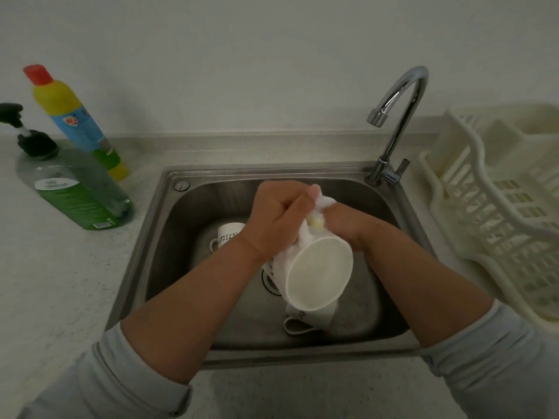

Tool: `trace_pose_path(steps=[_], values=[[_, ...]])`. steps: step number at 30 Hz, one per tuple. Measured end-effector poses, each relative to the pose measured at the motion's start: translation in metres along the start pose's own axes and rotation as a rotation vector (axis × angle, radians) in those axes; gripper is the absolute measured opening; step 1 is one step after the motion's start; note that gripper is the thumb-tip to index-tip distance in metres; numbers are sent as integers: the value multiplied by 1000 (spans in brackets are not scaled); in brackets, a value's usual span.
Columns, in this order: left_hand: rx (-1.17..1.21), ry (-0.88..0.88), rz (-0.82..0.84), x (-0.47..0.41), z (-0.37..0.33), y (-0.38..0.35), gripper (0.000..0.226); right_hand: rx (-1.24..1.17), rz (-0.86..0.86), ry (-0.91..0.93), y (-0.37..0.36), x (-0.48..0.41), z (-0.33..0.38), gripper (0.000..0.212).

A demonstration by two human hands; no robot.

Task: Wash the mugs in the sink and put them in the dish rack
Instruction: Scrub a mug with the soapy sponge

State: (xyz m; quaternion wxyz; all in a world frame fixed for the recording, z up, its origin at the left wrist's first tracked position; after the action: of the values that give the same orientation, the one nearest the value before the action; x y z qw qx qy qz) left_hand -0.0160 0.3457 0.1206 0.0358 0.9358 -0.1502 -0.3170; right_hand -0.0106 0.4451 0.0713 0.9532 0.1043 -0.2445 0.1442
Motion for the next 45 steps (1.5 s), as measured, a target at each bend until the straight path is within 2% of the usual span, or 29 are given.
trace_pose_path(steps=[2,5,8,10,11,13,14,17,19,20,22,24,26,28,30,31,33,35,36,38,40,42,45], values=[[-52,-81,52,0,-7,-6,34,52,-30,3,0,0,2,14],[-113,-152,41,2,-7,-2,34,129,11,58,-10,2,15,18],[-173,-129,-30,8,2,4,40,40,31,66,-6,6,11,16],[-182,-122,-67,10,5,4,36,-67,28,93,0,7,3,28],[-191,-132,-78,11,5,4,34,-80,-7,84,0,13,7,33],[-240,-154,-103,11,5,7,38,38,-13,88,6,11,-3,35],[-262,-159,-108,10,5,10,38,6,-52,78,13,3,-13,35],[-306,-120,-160,13,12,18,38,-63,53,206,10,3,-6,30],[-324,-93,-199,18,16,20,37,-69,115,187,11,-1,-10,28],[-328,-76,-218,21,18,21,37,-7,132,194,10,-3,-11,28],[-318,-22,-254,27,21,25,37,255,27,247,12,-9,-13,25],[-285,68,-304,34,26,32,36,268,31,272,13,-14,-14,20],[-206,184,-421,41,32,43,40,190,87,335,7,-15,-13,20],[-75,320,-624,49,40,55,46,-200,64,130,4,-29,-30,48],[15,448,-832,58,47,66,45,-515,116,-84,-14,-39,-43,44],[51,503,-910,63,49,69,43,-538,158,-83,-23,-40,-40,39],[123,576,-1027,72,53,74,40,-526,149,-4,-36,-37,-28,39],[166,627,-1128,81,55,79,40,-544,145,72,-45,-40,-23,30],[170,645,-1187,85,56,83,41,-552,111,89,-48,-43,-23,25],[200,699,-1306,95,60,93,42,-567,1,105,-53,-45,-25,34],[229,763,-1382,107,66,101,45,-579,-60,164,-61,-45,-22,22],[246,807,-1403,117,72,108,40,-477,-114,276,-70,-36,-11,24],[208,825,-1374,124,71,118,25,-137,-268,553,-79,-28,5,33]])
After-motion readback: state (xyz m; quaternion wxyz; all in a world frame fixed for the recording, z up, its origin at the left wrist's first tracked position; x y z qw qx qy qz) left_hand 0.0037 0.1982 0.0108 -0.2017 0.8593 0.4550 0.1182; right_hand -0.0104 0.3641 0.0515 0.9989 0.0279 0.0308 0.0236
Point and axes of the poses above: each hand's wrist, its own x-axis away from the middle knuckle, its own y-axis out of the back of the hand, z = x × y, the point moved 6 cm from there along -x, towards the middle knuckle, and after that the axes turned 7 degrees about -y, right-handed, at the moved point
